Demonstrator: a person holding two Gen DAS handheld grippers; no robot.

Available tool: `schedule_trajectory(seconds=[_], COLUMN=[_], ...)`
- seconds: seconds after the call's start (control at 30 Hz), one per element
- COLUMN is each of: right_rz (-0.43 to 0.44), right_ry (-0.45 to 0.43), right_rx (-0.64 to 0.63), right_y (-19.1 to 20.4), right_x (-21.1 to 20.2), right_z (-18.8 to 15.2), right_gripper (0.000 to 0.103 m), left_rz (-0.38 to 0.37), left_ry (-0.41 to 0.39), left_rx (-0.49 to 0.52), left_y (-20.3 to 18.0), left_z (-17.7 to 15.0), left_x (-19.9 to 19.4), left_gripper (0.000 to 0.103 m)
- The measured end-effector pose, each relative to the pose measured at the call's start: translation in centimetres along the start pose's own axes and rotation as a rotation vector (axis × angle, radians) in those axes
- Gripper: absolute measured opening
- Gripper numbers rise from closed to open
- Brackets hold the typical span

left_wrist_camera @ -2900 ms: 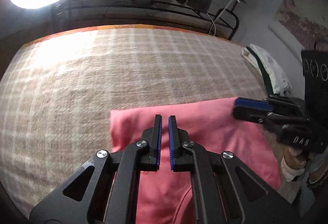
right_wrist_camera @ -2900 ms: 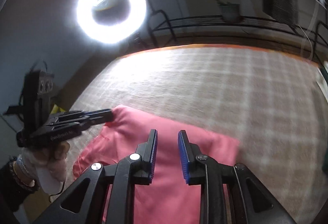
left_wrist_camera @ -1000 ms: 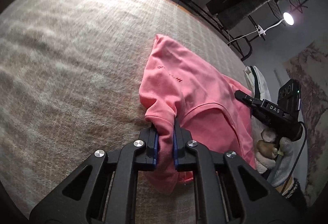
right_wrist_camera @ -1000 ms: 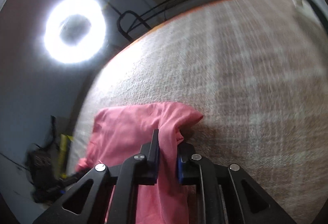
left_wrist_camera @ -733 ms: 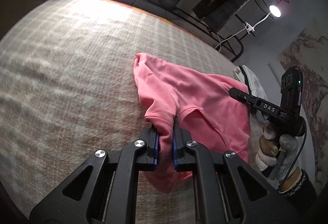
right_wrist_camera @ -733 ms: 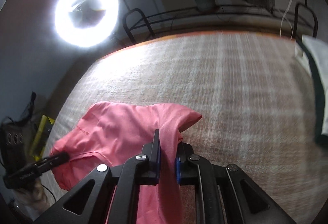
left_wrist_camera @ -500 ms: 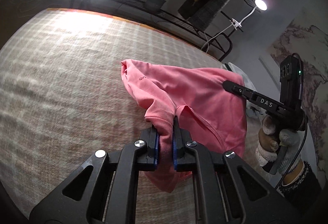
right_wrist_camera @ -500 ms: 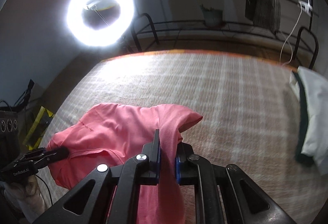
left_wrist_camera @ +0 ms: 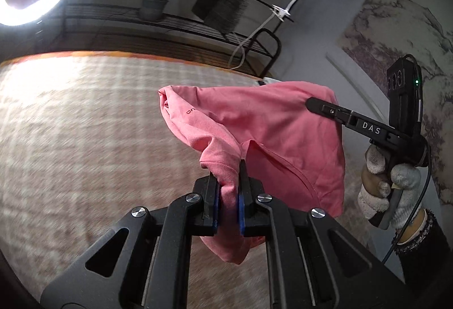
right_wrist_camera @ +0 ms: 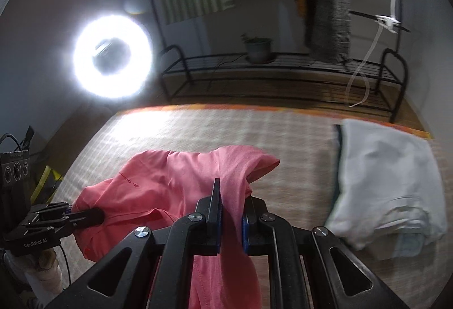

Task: Fold small clothes
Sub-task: 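Carry the pink bundle with both grippers onto the folded clothes stack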

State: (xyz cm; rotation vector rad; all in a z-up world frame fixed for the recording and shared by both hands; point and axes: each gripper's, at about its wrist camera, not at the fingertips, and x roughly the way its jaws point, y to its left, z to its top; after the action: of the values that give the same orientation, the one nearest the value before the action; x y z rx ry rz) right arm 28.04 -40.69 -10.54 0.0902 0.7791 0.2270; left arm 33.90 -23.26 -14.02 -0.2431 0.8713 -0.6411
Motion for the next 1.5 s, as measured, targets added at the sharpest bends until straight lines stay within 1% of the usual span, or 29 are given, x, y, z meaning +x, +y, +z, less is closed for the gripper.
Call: schedule_trajectory(seconds=[0.17, 0.3, 0.47, 0.57, 0.67, 0.8, 0.93, 1.0, 1.07, 1.1, 1.13, 1.17, 1.2, 1.23, 1.37, 1.5], right_rz=[-0.056, -0.098, -0.149, -0.176, -0.186, -0.184, -0.173, -0.197, -0.244, -0.287, -0.311, -0.336, -0.348, -0.358, -0.382, -0.394], right_ry=[-0.044, -0.09, -0.146, -0.164, -0.173, -0.157, -0.135, -0.116, -0.083, -0.065, -0.055, -0.046, -0.041, -0.034, -0.013, -0.016], right_rx=[0.033, 0.072, 0.098, 0.099, 0.124, 0.153, 0.204, 0.219, 0.23, 0.234, 0.238, 0.238, 0.234, 0.23, 0.218, 0.23], right_y=[-5.6, -10.5, -16.3, -19.5, -23.2, -27.7, -30.8, -31.6, -32.2, -32.5, -32.6, -32.7, -32.7, -32.8, -32.7, -32.6], right_x=[-2.3, -4.0, -5.6, -5.9, -5.5, -3.6, -1.5, -0.4, 0.8, 1.3, 1.6, 1.7, 1.8, 1.9, 1.8, 0.9], right_z=[1.1, 2.2, 4.0, 4.8, 5.3, 5.0, 4.0, 3.4, 3.1, 2.9, 2.8, 2.7, 2.6, 2.6, 2.2, 1.7], right_gripper=[0.008, 0.008, 0.008, 0.008, 0.008, 0.008, 0.008, 0.01, 0.02, 0.024, 0.029, 0.029, 0.029, 0.029, 0.029, 0.029], left_rz=[-0.037, -0.077, -0.121, -0.139, -0.145, -0.137, -0.112, -0.096, -0.092, -0.094, -0.095, -0.089, -0.081, -0.08, -0.07, -0.043], left_ry=[-0.001, -0.02, -0.034, -0.039, -0.024, 0.018, 0.059, 0.086, 0.12, 0.143, 0.156, 0.161, 0.165, 0.169, 0.185, 0.198], left_rx=[0.084, 0.134, 0.16, 0.174, 0.178, 0.17, 0.122, 0.117, 0.109, 0.095, 0.089, 0.089, 0.09, 0.091, 0.108, 0.128], left_y=[-5.3, -9.7, -13.9, -15.8, -17.0, -17.3, -16.0, -15.6, -15.0, -14.6, -14.4, -14.3, -14.1, -14.1, -14.2, -14.0], left_z=[3.2, 6.0, 8.8, 9.5, 9.6, 8.8, 7.8, 7.3, 6.7, 6.5, 6.3, 6.0, 5.8, 5.6, 4.9, 4.1], left_x=[4.5, 8.2, 13.3, 16.1, 18.9, 21.9, 23.6, 24.2, 24.5, 24.6, 24.7, 24.6, 24.5, 24.5, 24.2, 23.6], left_gripper=[0.007, 0.007, 0.007, 0.007, 0.007, 0.007, 0.007, 0.008, 0.008, 0.012, 0.017, 0.02, 0.027, 0.03, 0.03, 0.03])
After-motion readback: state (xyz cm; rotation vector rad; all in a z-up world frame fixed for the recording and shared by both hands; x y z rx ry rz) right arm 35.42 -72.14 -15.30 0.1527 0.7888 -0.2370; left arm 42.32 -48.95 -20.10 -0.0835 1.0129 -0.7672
